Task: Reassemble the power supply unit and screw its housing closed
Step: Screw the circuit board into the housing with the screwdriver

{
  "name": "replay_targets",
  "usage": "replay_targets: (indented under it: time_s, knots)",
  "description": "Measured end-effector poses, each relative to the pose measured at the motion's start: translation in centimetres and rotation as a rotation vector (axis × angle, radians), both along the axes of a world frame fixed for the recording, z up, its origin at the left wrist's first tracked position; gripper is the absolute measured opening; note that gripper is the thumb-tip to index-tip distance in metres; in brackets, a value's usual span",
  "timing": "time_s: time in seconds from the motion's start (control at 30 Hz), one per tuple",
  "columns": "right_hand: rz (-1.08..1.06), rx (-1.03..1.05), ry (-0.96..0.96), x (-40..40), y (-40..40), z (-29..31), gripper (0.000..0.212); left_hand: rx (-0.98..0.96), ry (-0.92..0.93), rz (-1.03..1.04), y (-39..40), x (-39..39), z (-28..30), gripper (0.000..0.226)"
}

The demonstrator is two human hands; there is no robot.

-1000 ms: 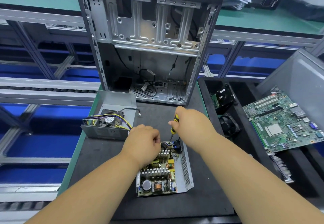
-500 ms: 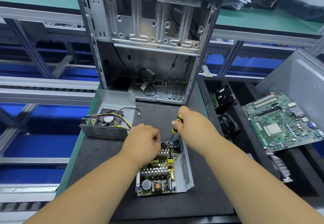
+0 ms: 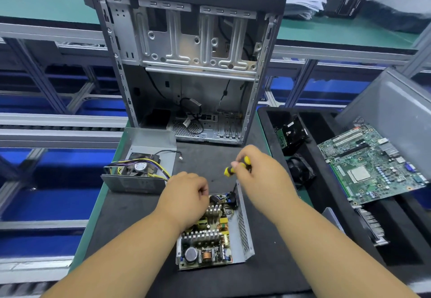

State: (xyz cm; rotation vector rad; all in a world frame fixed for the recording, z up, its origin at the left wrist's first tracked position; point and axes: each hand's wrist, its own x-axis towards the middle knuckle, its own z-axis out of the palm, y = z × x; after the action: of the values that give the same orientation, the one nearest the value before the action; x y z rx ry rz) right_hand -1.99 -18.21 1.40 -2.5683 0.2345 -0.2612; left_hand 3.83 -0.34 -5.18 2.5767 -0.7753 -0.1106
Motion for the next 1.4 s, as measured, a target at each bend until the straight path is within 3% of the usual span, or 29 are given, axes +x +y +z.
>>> replay_targets:
  time_s: [0.13,0.37,0.93,1.4]
  knots:
    - [-0.176,0.298,-0.13,-1.4,-2.9,-0.3,0.002,-0.007,0.007,0.007,0.0,-0.1,0.0,0.015]
    - [-0.388,0.436,-0.08,-1.8,-6.9,-2.7,0.006,0.011,0.007,0.017,-0.1,-0.2,0.1,0.015]
    - [-0.234,0.391,0.084,1.1,-7.5,-6.2,0.009,0.003,0.028,0.032,-0.4,-0.2,0.3,0.017]
    - [-0.193,0.365,0.057,1.1,-8.5,-5.2,0.012,0.003,0.043,0.056,-0.5,-0.4,0.7,0.018]
